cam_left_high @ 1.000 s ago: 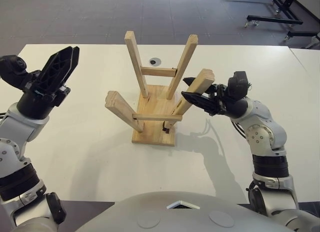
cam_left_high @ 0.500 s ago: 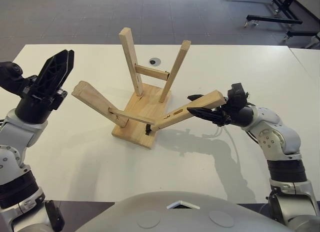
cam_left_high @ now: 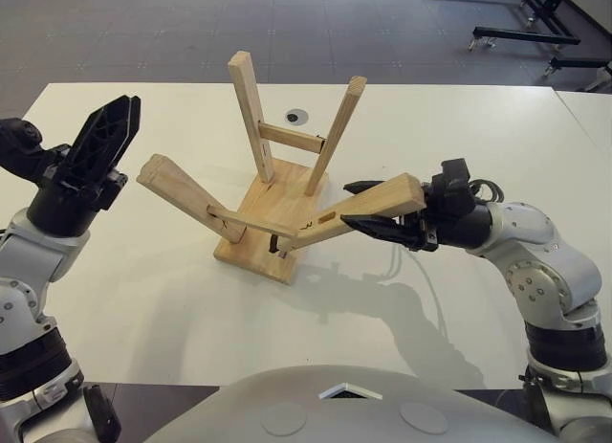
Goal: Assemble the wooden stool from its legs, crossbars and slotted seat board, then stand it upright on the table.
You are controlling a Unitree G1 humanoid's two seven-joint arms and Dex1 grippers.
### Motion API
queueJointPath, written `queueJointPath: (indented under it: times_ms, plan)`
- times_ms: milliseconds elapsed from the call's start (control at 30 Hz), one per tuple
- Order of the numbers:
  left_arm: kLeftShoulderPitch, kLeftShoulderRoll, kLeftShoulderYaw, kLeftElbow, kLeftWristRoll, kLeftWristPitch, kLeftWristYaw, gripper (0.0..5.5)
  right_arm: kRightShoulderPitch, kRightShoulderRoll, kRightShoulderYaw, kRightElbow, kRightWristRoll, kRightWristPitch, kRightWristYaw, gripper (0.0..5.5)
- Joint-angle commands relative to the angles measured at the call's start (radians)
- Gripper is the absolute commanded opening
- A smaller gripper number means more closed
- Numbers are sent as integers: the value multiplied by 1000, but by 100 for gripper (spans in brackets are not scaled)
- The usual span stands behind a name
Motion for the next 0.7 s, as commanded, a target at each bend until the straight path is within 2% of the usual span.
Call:
queueJointPath:
  times_ms: [33, 200, 367, 700]
  plan:
    - [21, -17, -4, -65, -40, -29, 40, 257, 46, -38, -14, 4, -39, -35, 23, 205]
    - [32, -12, -73, -38, 47, -28, 86, 257, 73, -49, -25, 133, -75, -140, 124, 205]
    - [42, -37, -138, -37, 79, -30, 130, 257, 101, -42, -26, 383, -138, -345, 295, 205]
    - [81, -86, -173, -97, 60, -57, 189, 257, 163, -61, -17, 440, -179, -525, 380, 205]
